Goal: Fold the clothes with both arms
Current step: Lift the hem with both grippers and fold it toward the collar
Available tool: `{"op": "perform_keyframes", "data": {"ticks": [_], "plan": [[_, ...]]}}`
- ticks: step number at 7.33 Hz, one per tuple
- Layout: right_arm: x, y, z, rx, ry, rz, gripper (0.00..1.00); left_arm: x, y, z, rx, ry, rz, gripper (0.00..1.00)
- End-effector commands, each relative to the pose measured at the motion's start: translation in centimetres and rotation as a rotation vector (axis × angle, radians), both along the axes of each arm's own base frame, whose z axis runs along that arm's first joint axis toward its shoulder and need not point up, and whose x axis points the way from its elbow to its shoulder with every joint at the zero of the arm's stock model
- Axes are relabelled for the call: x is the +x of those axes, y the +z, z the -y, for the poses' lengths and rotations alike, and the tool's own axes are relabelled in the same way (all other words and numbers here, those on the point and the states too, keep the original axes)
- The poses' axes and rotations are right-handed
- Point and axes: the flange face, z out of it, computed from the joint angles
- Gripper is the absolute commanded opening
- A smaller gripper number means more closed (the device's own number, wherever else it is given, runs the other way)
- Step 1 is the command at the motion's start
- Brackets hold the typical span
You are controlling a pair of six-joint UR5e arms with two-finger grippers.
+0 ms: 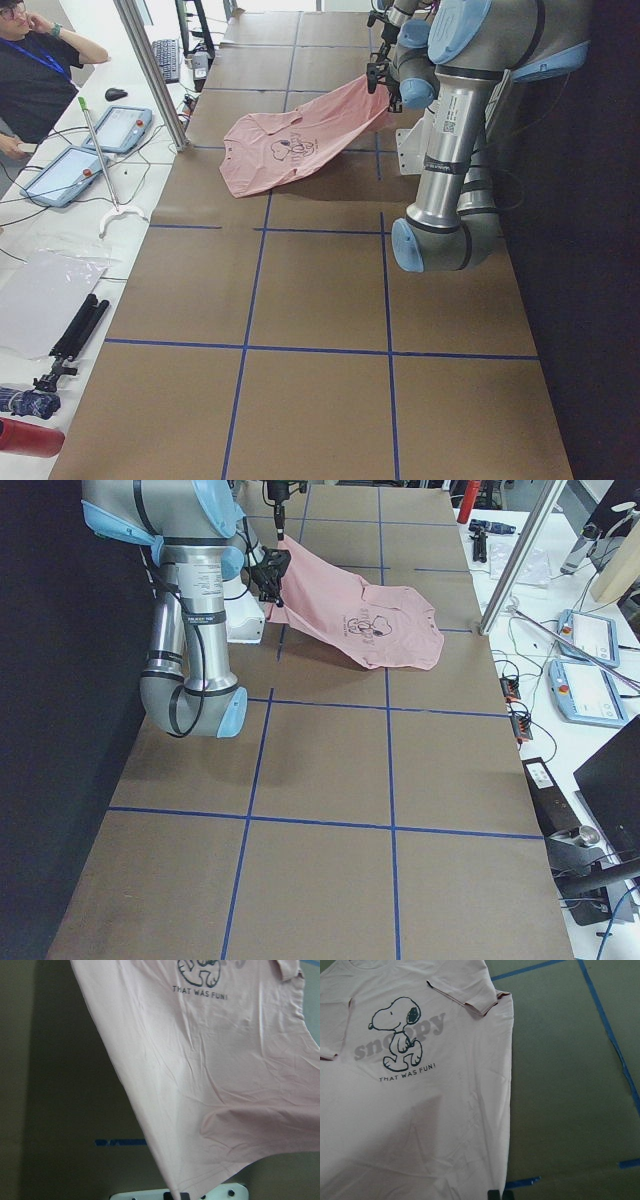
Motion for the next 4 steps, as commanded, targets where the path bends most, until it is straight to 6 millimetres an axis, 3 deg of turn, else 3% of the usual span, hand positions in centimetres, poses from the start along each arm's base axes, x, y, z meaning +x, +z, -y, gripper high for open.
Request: {"op": "perform_keyframes", "data": {"ticks": [1,2,3,4], "plan": [[2.0,-2.4,-0.9,-0.032,-0.054,0.025,0.00,-3.2,-1.6,-1.0,0.004,0.029,-0.071,0.00],[2.1,-2.2,0.1,-0.033,-0.023,0.014,0.00,-1.9,-1.1,-0.6,-0.001,0.027,-0.043,0.00],[-0.1,-1.6,2.0,-0.030,0.028,-0.035,0.00,1.0,0.1,0.7,-0.009,-0.003,0.021,0.00],[-1.9,-1.6,5.5,0.008,0.077,-0.086,0.00,2.8,0.9,3.7,-0.003,-0.093,0.070,0.00]]}}
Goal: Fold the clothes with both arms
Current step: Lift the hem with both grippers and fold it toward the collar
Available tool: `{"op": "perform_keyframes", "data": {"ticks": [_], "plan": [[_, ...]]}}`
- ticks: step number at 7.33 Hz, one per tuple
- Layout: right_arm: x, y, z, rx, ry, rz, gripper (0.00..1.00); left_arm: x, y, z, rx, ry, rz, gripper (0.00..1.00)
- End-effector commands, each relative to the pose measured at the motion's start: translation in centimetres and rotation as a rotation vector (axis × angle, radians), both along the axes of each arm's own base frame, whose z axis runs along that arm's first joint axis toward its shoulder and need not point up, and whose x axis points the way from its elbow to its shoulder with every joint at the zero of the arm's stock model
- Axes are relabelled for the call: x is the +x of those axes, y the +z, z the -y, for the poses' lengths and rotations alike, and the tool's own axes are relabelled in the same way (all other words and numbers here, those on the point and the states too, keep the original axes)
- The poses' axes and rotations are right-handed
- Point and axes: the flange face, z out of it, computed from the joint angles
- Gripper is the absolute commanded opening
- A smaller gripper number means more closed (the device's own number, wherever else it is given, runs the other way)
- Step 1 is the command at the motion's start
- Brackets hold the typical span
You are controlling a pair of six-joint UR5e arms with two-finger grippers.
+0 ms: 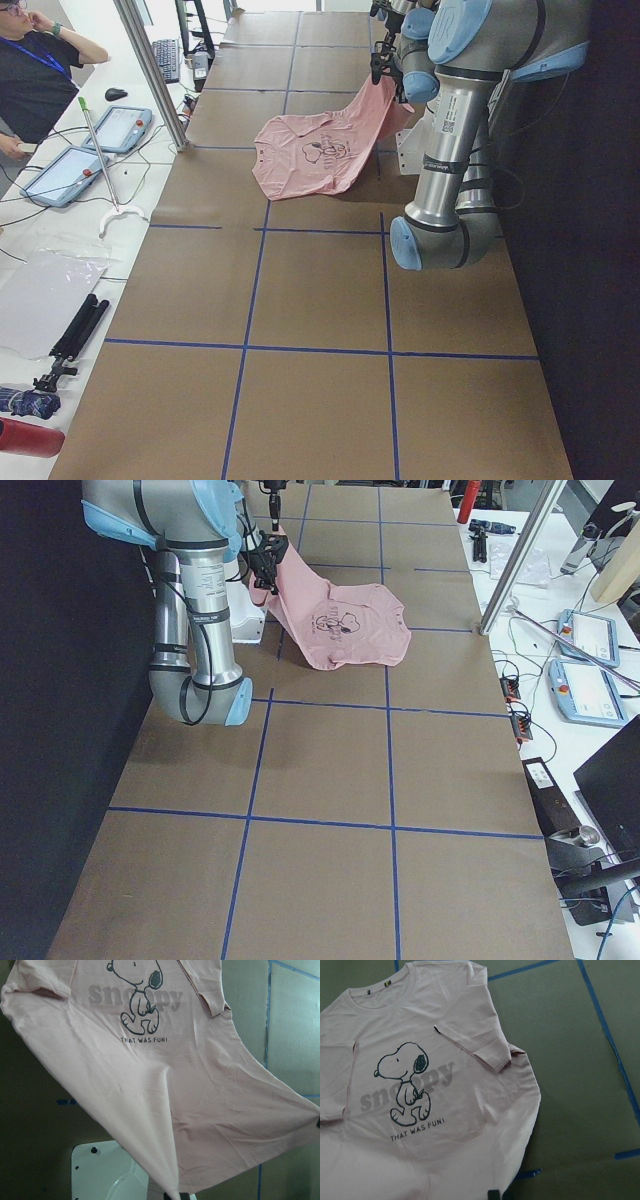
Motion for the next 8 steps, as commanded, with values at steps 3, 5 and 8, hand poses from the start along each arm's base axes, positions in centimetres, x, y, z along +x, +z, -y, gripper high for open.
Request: {"op": "perform_keyframes", "data": {"ticks": [3,5,8], "plan": [[-2.1,0.4,13.4,0.040,0.221,-0.077,0.00,3.0,3.1,11.8,0.072,-0.212,0.175,0.00],[-3.5,1.0,19.9,0.070,0.285,-0.099,0.00,2.6,4.9,17.5,0.099,-0.278,0.252,0.00],[-8.2,5.9,29.9,0.084,0.314,-0.155,0.00,5.2,12.2,27.7,0.148,-0.343,0.322,0.00]]}}
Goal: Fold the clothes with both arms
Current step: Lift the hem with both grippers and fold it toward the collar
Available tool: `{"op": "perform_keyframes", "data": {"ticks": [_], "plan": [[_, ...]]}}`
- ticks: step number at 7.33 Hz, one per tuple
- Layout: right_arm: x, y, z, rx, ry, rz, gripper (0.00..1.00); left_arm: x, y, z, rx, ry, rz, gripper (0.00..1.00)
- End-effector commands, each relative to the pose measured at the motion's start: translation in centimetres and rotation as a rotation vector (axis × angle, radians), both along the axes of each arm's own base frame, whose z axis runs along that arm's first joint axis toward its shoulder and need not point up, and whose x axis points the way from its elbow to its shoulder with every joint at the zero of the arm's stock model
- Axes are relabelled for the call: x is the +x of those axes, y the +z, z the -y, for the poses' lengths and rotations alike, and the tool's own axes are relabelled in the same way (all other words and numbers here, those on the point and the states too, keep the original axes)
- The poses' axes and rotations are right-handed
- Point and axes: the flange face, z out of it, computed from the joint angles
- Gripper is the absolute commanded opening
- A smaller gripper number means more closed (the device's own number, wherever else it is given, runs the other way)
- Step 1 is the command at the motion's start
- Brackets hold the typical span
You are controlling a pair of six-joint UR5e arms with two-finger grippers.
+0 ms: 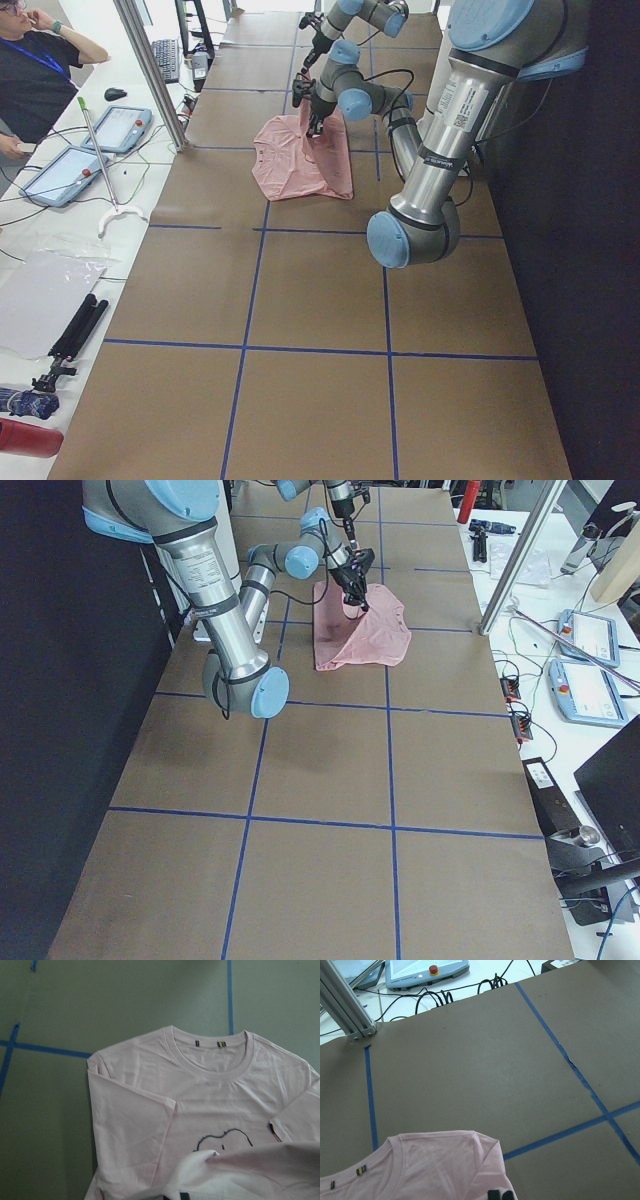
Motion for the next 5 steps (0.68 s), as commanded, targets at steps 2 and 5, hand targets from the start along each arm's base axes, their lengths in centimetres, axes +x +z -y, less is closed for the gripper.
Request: {"op": "perform_keyframes", "data": {"ticks": [2,5], "plan": [[-7.0,5.8,11.0,-0.017,0.020,-0.036,0.00,4.7,7.1,9.2,0.011,-0.030,0.061,0.00],[-9.2,11.3,15.0,-0.026,0.014,-0.086,0.00,7.5,12.3,12.2,-0.011,-0.046,0.109,0.00]]}}
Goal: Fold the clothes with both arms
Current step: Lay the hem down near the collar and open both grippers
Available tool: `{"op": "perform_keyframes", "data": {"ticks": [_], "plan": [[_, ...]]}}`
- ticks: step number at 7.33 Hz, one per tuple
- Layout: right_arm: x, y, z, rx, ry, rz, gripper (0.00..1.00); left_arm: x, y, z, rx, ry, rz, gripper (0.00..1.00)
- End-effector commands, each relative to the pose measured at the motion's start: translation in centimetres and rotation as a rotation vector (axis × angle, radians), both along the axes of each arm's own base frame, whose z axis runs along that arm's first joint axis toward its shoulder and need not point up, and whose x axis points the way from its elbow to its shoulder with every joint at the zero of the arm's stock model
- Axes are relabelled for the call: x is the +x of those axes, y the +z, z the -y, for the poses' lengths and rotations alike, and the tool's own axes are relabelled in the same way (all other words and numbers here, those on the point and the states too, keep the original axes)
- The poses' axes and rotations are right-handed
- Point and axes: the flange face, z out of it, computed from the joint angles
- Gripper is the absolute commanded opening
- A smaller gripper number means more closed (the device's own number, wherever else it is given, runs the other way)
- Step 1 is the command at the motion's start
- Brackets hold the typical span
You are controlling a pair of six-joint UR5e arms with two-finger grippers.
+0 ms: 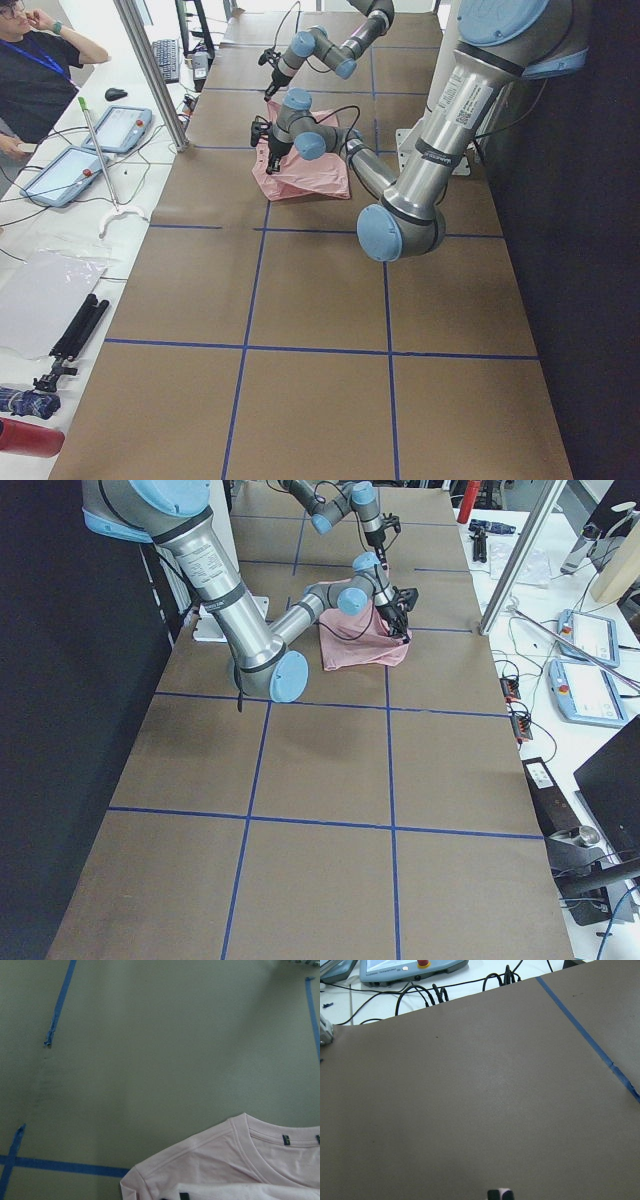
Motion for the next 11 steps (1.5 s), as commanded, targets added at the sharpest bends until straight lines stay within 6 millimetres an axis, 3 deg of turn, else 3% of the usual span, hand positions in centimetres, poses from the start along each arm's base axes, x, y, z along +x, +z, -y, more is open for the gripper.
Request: {"op": "perform_keyframes", "data": {"ticks": [1,3,4,5,6,7,8,10,11], "plan": [[-0.9,2.6,1.2,-0.016,-0.006,-0.031,0.00,2.2,3.1,2.1,-0.013,-0.005,0.026,0.00],[-1.1,3.3,1.4,-0.026,-0.010,-0.042,0.00,2.3,3.6,2.3,0.034,0.037,0.048,0.00],[-1.4,3.3,1.3,-0.026,-0.015,-0.043,0.42,2.3,3.6,2.3,0.035,0.038,0.047,0.07],[-1.6,3.0,1.2,-0.015,-0.030,-0.053,0.99,2.2,4.0,2.1,0.041,0.042,0.049,0.99],[-1.6,2.3,1.2,0.005,-0.054,-0.061,1.00,1.6,3.5,1.7,0.076,0.044,0.011,1.00],[-0.9,0.4,0.8,0.047,-0.124,-0.054,1.00,-0.3,1.4,-0.2,0.159,0.085,-0.014,1.00],[1.0,-1.2,0.5,0.061,-0.221,-0.004,1.00,-2.5,0.6,-2.6,0.199,0.110,-0.037,1.00],[7.8,-0.6,0.9,0.088,-0.352,0.030,1.00,-4.6,1.9,-6.7,0.140,0.147,-0.103,1.00],[10.8,0.3,1.2,0.108,-0.411,0.031,1.00,-3.2,2.7,-10.7,0.079,0.163,-0.138,1.00]]}}
